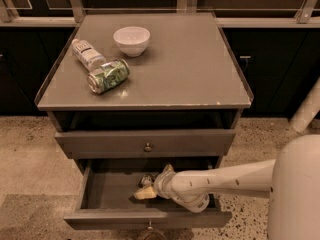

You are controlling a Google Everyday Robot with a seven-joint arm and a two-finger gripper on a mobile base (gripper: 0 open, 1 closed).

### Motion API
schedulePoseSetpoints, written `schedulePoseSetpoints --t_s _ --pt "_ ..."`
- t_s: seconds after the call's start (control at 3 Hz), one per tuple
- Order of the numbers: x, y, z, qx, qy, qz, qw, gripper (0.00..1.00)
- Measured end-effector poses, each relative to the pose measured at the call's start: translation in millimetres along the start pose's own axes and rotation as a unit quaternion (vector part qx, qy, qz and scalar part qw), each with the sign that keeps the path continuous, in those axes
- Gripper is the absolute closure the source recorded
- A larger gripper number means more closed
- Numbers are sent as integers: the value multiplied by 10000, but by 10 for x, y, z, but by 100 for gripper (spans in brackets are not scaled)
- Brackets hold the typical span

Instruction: Pick 7up can from middle drawer and place on counter

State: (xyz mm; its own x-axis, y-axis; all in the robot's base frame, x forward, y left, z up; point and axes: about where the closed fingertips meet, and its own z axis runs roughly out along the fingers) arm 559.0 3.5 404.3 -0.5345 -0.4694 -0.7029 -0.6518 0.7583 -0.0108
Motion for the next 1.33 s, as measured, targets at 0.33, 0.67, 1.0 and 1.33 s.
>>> schedulePoseSetpoints --t_s 0.33,0.67,1.0,1.33 --pt "206 50 135 310 290 -78 9991 0" --pt "205 49 137 317 291 -79 9990 0" --pt "205 49 137 317 291 -79 9990 19" --pt "205 49 137 317 291 -79 9990 43"
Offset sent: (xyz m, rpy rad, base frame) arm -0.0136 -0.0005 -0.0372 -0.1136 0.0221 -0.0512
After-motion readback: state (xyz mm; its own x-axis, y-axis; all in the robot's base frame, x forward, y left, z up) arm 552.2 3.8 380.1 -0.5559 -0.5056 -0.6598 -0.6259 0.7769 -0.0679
